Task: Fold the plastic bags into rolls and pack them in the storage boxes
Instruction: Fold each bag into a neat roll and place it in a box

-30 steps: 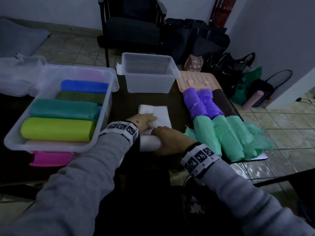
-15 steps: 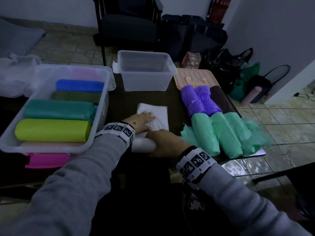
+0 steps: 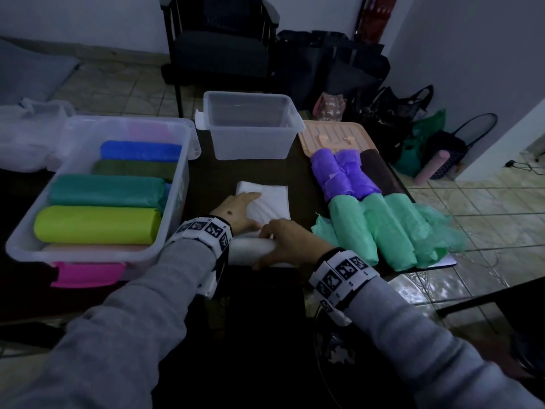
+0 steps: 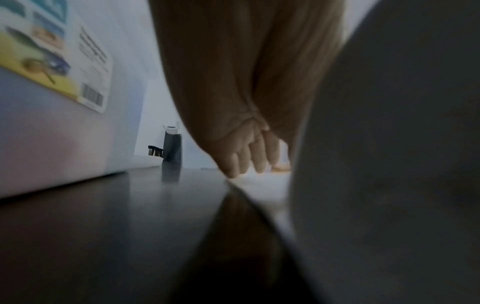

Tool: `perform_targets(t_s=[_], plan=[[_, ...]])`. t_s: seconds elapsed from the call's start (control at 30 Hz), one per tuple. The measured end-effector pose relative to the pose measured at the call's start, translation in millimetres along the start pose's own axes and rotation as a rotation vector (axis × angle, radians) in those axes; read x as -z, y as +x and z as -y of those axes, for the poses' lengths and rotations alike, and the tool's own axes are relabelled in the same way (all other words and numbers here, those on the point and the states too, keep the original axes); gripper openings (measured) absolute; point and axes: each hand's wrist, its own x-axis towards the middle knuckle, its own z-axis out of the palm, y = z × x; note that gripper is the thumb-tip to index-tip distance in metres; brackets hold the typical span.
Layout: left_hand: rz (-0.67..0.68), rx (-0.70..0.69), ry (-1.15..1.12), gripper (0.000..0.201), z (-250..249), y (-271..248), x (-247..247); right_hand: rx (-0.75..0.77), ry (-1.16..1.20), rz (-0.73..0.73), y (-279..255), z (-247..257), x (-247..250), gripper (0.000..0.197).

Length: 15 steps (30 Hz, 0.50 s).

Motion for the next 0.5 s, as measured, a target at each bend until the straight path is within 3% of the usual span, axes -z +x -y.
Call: perform_targets(t_s=[0.23,0.4,0.5], plan=[[-0.188,-0.003,-0.102,0.026,-13.8,-25.9,6.2,-0.031,-0.012,0.047,8.1,-6.2,3.1,0.046],[0.042,0.027,-0.022,0.027,-9.4,-43.3,14.4,-0.087,0.08,0.079,8.6,-8.1,12.8,0.056],[0.072,0.017,0.025,0.029,-6.9,-44.1,12.1,-0.105,0.062,0.052,9.1,-7.0,10.6,0.056]])
